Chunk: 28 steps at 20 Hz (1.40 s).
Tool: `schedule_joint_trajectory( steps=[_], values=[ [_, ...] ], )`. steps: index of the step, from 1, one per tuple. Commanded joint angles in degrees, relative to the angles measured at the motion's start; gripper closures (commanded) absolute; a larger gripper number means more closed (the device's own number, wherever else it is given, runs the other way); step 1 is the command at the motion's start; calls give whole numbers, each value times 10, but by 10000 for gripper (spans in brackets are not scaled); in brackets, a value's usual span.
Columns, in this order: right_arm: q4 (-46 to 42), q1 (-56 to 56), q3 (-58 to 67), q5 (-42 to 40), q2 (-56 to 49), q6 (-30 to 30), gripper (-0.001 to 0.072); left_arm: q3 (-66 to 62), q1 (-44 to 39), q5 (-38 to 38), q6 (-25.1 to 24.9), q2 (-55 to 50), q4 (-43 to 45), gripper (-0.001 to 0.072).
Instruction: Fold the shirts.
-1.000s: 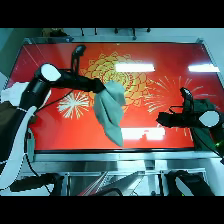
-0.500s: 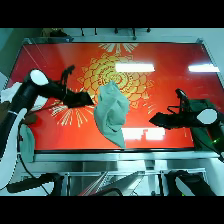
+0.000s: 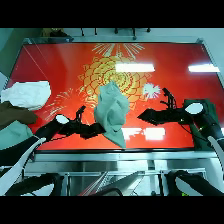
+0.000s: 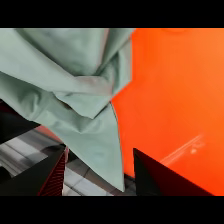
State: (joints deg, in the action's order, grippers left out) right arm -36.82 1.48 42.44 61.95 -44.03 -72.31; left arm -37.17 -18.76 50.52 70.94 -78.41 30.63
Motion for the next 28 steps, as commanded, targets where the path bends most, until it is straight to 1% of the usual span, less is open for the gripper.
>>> schedule_joint_trajectory(
  steps=[1,2,4,5,6,7,9,11,12,14,16,17,19,20,22,24,25,26,28],
  values=[
    [47,0,0,-2,-14,36,245,-19,-20,-57,-50,-42,-52,7],
    [48,0,0,-2,-13,36,245,-37,-19,-59,-50,-50,-52,31],
    [48,0,0,-2,-13,36,245,-63,-10,-67,-57,-62,-51,434],
    [48,0,0,-2,-14,36,245,-78,-7,-62,-61,-67,-48,590],
    [48,1,0,-2,-13,36,245,-90,0,-49,-63,-71,-43,687],
    [48,0,0,-2,-13,36,245,-103,11,-24,-64,-70,-43,688],
    [47,0,0,-2,-14,36,245,-131,45,61,-65,-47,-29,688],
    [38,0,0,-3,-14,38,245,-156,100,163,-60,9,-5,689],
    [30,0,0,-3,-15,48,245,-165,131,204,-45,41,7,689],
    [24,0,0,-5,-25,58,245,-187,209,275,-14,109,65,689],
    [24,1,0,-26,-42,64,244,-196,290,313,10,168,150,689],
    [25,2,0,-41,-52,69,244,-188,328,318,10,193,170,689],
    [30,22,0,-80,-83,90,244,-153,378,284,9,232,174,688],
    [38,43,0,-104,-102,97,244,-131,394,267,-2,246,174,688],
    [79,92,1,-162,-144,128,243,-89,415,243,-14,259,174,688],
    [138,139,9,-217,-188,174,233,-56,427,217,-26,258,174,688],
    [168,156,18,-238,-209,189,128,-45,427,202,-31,258,176,688],
    [199,169,36,-257,-232,209,86,-36,426,192,-35,257,178,688],
    [245,181,86,-276,-280,250,86,-25,426,183,-36,244,177,688]
  ],
)
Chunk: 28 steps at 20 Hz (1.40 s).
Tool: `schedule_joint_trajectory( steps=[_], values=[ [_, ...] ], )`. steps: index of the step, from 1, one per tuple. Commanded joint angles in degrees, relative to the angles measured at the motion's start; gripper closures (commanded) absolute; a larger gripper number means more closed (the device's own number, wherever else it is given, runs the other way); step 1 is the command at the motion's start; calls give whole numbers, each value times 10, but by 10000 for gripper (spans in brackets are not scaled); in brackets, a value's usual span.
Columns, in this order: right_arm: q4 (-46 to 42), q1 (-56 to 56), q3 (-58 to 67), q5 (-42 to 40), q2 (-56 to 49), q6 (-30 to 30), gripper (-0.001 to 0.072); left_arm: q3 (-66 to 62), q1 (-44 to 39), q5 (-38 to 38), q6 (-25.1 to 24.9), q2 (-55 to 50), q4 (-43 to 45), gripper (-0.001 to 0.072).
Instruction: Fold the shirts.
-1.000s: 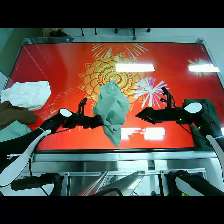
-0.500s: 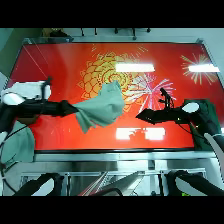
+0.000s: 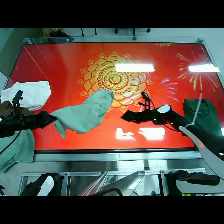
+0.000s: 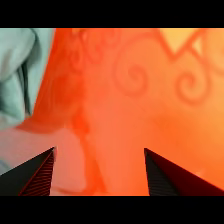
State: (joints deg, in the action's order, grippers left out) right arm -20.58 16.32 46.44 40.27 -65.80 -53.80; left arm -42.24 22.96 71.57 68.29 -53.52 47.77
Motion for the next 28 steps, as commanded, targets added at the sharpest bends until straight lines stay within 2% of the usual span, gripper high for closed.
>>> schedule_joint_trajectory(
  steps=[1,9,10,11,13,14,15,18,22,25,28],
  values=[
    [102,35,78,-59,-89,78,86,30,9,-27,-10,-16,6,688],
    [115,39,330,-49,-283,79,89,29,8,-43,-29,-110,3,688],
    [125,39,349,-35,-300,80,145,29,8,-46,-29,-117,3,688],
    [134,39,366,-18,-313,80,255,29,8,-47,-29,-123,3,688],
    [138,39,391,21,-318,80,561,29,8,-52,-29,-127,2,688],
    [138,38,400,38,-311,79,668,28,8,-61,-29,-121,-1,688],
    [137,36,408,52,-295,79,692,21,8,-62,-30,-111,-14,689],
    [137,12,443,83,-204,80,693,-77,8,-61,-33,-50,-82,690],
    [137,-62,545,99,-37,80,693,-368,8,-79,1,8,-92,691],
    [96,-134,645,76,67,79,693,-623,8,-111,29,-6,-83,691],
    [35,-194,694,29,146,68,693,-814,8,-111,39,-50,-83,690]
  ],
)
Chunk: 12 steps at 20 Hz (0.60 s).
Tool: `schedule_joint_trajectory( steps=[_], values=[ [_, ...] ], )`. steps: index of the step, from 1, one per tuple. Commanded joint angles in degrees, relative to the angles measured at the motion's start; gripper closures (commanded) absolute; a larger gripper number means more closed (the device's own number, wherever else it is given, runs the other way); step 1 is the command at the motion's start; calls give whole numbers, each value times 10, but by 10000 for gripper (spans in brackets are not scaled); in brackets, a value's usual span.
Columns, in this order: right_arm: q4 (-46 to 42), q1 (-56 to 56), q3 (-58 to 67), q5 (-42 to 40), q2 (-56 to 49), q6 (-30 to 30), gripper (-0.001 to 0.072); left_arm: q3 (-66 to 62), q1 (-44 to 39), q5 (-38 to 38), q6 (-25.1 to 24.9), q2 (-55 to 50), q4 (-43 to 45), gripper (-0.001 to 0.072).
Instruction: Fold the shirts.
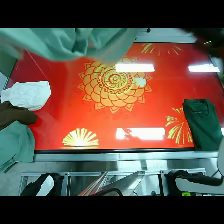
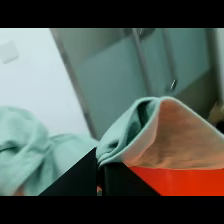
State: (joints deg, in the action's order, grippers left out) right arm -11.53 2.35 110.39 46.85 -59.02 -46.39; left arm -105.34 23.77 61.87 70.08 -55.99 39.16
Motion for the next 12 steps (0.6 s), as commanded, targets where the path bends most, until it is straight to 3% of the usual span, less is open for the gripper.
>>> schedule_joint_trajectory(
  steps=[1,3,7,12],
  values=[
    [-69,-69,55,-49,98,-9,693,-212,0,-17,35,-33,3,690],
    [-90,-93,55,-56,121,-11,693,-198,0,-21,39,-27,3,689],
    [-126,-105,54,-38,114,-57,694,7,0,-53,15,42,3,689],
    [-177,-105,28,136,44,-175,693,204,0,24,9,62,2,689]
  ],
)
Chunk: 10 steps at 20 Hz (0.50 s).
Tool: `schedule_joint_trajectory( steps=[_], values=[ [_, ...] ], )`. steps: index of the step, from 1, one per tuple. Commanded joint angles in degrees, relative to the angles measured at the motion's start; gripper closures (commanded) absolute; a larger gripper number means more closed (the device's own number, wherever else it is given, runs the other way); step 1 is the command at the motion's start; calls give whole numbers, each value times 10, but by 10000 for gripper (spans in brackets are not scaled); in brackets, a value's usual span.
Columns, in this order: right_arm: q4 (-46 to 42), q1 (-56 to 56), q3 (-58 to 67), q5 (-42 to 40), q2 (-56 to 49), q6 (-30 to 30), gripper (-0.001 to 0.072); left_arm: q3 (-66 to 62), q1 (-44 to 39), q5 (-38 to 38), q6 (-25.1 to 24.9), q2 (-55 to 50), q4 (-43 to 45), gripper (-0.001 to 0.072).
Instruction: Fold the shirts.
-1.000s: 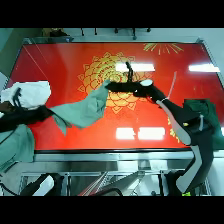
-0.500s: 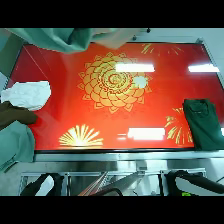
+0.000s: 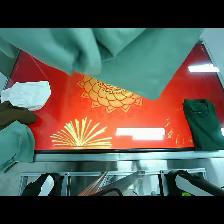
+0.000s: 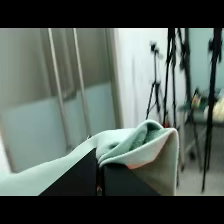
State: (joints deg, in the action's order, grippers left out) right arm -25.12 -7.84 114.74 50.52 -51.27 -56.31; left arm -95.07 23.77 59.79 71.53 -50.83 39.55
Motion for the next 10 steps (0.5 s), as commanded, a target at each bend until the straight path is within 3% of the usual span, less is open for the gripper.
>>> schedule_joint_trajectory(
  steps=[1,3,5,8,10],
  values=[
    [-60,-3,-33,136,-50,-94,693,140,0,76,-6,5,-2,689],
    [-96,-1,-95,199,-86,-128,693,233,-1,141,-12,-14,-2,689],
    [-98,9,-183,215,-117,-124,693,348,-16,155,-51,-43,0,689],
    [-98,35,-343,170,-168,-79,693,505,-55,43,-128,-106,-1,688],
    [-98,45,-425,114,-209,-56,693,552,-64,-48,-147,-161,-1,684]
  ],
)
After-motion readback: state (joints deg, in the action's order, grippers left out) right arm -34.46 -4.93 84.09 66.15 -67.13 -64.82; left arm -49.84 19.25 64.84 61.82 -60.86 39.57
